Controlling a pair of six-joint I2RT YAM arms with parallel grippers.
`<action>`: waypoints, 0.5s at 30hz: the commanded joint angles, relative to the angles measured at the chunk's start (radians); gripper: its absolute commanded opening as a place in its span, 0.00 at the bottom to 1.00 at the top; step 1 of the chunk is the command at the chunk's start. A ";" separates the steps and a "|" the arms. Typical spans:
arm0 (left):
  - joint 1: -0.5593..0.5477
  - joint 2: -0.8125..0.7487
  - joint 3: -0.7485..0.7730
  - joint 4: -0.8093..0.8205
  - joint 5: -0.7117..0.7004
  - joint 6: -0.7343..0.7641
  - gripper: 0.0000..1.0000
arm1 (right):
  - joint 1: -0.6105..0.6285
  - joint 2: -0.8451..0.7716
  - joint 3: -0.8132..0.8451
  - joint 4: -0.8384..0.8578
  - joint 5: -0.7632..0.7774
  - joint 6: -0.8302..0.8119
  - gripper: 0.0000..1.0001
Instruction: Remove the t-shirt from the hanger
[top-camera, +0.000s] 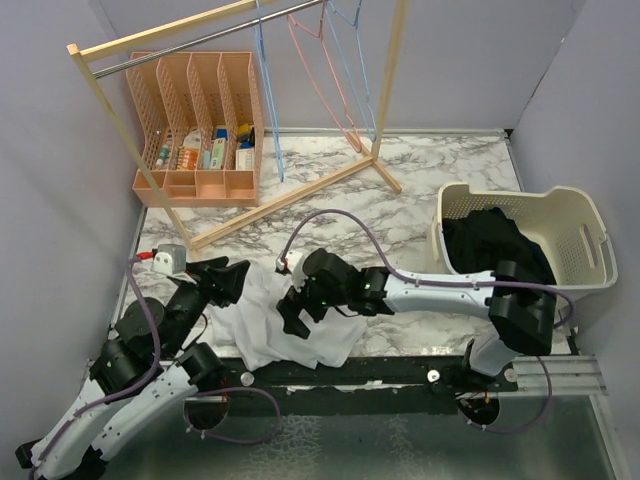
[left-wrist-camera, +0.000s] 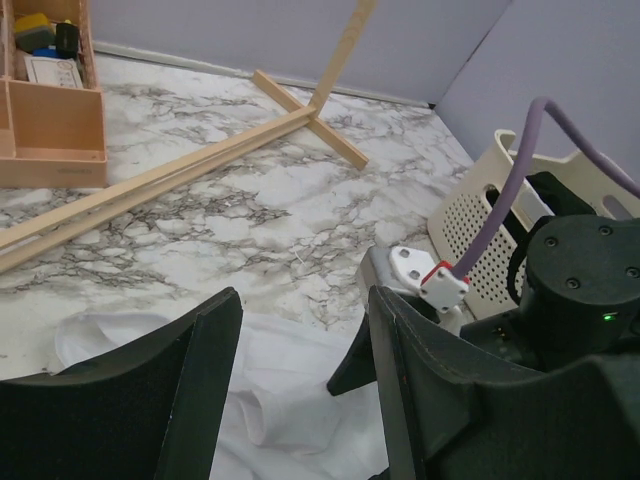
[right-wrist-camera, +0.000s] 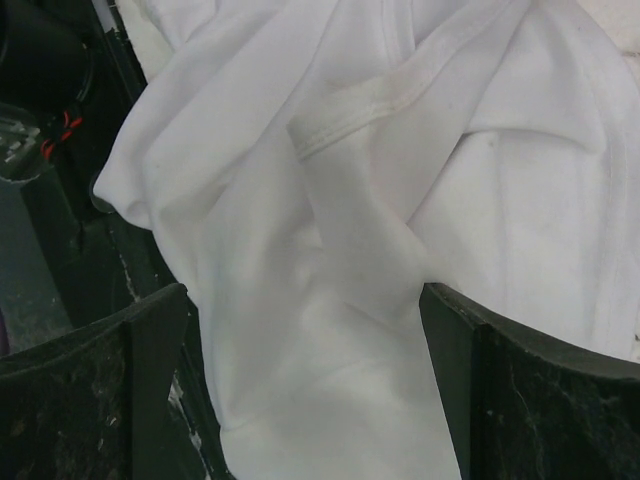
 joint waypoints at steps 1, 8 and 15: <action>-0.003 -0.043 0.009 -0.017 -0.072 -0.020 0.56 | 0.008 0.087 0.069 0.102 0.024 -0.008 1.00; -0.004 -0.055 0.010 -0.026 -0.093 -0.026 0.56 | 0.080 0.200 0.120 0.072 0.036 -0.010 1.00; -0.004 -0.050 0.012 -0.027 -0.093 -0.026 0.56 | 0.106 0.298 0.167 -0.023 0.120 0.035 0.89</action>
